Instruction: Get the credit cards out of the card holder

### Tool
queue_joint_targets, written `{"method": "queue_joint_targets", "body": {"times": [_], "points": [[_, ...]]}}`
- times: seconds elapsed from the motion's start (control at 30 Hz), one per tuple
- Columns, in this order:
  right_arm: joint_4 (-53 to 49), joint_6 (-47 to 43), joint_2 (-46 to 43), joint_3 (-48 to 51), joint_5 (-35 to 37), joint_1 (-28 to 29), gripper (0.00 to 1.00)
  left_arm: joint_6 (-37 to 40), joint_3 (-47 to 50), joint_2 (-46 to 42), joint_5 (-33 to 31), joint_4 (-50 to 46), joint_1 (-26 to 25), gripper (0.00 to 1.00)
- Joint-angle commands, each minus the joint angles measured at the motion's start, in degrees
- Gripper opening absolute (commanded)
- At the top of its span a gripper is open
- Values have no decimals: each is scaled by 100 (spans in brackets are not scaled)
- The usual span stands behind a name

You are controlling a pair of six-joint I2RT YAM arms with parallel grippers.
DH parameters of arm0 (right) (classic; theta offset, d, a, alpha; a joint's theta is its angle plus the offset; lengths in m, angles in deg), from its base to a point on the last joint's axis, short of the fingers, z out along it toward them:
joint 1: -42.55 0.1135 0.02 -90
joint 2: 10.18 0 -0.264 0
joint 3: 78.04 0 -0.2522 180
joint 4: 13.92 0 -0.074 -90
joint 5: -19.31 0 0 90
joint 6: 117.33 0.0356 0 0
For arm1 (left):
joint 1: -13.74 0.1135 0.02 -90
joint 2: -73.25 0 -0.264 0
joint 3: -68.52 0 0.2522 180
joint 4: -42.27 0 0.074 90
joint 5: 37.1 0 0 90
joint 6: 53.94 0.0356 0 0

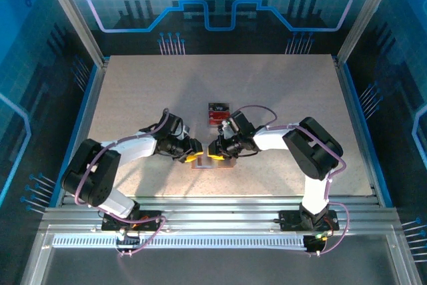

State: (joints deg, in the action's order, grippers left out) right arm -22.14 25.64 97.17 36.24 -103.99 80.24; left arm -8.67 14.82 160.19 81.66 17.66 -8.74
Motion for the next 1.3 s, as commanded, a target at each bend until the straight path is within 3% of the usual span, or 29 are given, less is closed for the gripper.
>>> {"method": "queue_joint_targets", "body": {"times": [0.0, 0.13, 0.37, 1.0, 1.27], "points": [[194, 158, 29, 125, -66, -65, 26, 35, -169, -186, -22, -295, -35, 42], [330, 192, 45, 289, -113, -83, 26, -132, -128, -134, 188, -42, -46, 46], [474, 245, 60, 370, -182, -115, 26, -36, -244, 168, 138, -25, -75, 45], [557, 309, 67, 345, -254, -130, 25, -115, -324, 552, 287, 293, -156, 31], [333, 285, -329, 354, -142, -135, 26, -137, -332, 571, 364, 365, -169, 25]]}}
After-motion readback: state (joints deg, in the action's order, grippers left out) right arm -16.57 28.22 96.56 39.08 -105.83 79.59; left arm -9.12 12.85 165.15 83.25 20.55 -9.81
